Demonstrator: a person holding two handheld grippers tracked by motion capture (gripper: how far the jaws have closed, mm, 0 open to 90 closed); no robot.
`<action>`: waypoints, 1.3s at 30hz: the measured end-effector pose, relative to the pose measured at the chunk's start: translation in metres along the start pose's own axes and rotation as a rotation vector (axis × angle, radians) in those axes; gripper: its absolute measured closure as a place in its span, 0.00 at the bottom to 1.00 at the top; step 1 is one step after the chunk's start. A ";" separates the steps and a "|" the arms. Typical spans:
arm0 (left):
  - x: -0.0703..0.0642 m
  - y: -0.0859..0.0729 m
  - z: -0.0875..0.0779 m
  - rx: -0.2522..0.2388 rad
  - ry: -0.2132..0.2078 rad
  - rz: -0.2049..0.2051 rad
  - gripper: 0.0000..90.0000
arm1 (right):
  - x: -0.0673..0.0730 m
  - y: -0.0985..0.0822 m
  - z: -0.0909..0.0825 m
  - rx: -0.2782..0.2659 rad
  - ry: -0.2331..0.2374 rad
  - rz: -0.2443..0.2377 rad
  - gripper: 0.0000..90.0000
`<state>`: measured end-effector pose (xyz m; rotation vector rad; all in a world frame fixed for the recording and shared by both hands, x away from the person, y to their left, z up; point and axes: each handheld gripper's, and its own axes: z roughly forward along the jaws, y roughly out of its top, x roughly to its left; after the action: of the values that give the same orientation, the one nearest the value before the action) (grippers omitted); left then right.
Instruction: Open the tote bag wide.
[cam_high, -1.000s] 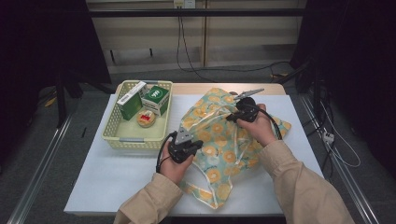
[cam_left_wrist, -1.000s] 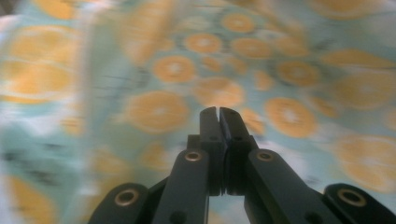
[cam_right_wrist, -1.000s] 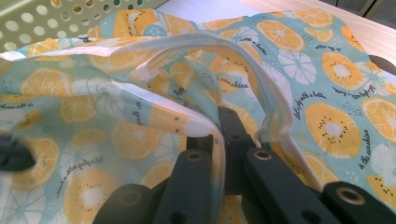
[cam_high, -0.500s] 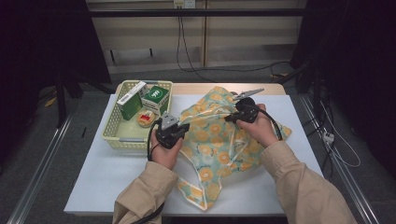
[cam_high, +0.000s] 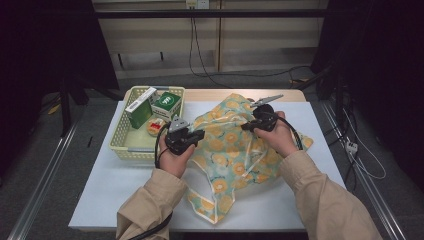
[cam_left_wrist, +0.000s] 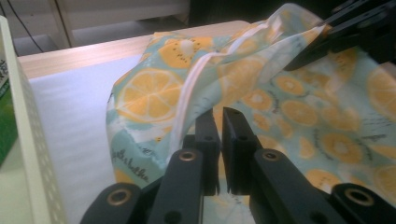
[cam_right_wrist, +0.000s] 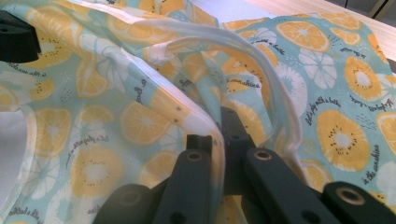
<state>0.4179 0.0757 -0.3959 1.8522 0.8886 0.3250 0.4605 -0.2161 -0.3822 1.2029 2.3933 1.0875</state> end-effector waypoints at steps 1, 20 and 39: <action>0.000 0.001 -0.001 -0.003 -0.009 -0.001 0.94 | 0.000 0.000 0.000 0.003 0.001 0.003 1.00; 0.023 0.045 -0.033 0.040 -0.068 0.014 0.26 | -0.004 -0.001 0.001 0.003 -0.008 0.012 1.00; 0.098 0.046 -0.046 0.091 0.070 0.062 0.10 | -0.006 0.002 -0.007 0.009 -0.017 0.013 1.00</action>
<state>0.4786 0.1657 -0.3509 1.9650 0.9082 0.3957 0.4618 -0.2233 -0.3764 1.2269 2.3836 1.0677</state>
